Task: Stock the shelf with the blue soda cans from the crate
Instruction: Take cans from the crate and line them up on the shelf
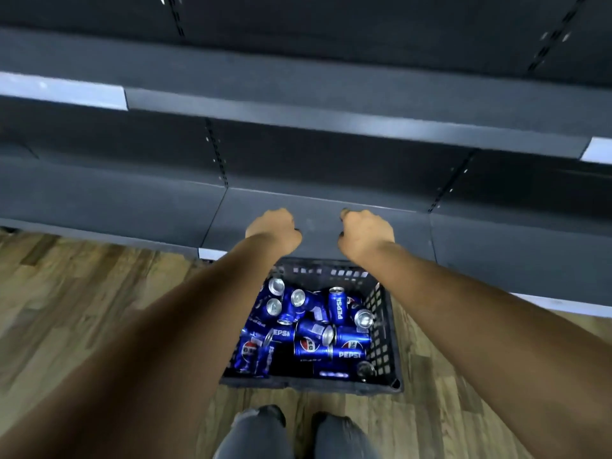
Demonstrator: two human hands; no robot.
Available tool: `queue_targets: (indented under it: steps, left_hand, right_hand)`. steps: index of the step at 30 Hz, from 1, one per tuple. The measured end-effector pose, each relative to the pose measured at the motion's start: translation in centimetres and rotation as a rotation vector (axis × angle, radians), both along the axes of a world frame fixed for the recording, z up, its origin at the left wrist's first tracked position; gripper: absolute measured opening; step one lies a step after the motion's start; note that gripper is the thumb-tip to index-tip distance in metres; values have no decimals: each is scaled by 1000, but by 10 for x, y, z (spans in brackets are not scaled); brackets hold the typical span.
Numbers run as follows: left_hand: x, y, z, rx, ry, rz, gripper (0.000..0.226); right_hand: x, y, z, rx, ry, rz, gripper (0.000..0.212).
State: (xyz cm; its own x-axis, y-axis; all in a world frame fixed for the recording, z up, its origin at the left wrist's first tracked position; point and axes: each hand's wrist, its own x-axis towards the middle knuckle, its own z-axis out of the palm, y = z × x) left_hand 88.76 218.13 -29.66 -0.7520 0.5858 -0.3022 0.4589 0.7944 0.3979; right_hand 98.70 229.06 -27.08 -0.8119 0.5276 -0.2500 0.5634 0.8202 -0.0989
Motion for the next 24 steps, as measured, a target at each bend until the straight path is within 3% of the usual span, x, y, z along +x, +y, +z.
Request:
queue_targets:
  steps: [5, 13, 24]
  left_hand:
    - [-13, 5, -112, -49, -39, 6, 12]
    - [-16, 19, -282, -81, -112, -56, 26]
    - [14, 21, -403, -150, -271, -43, 18]
  right_hand:
    - [-5, 10, -110, 21, -61, 37, 32]
    - [-7, 13, -283, -43, -159, 21, 31]
    - [13, 5, -415, -174, -315, 38, 32]
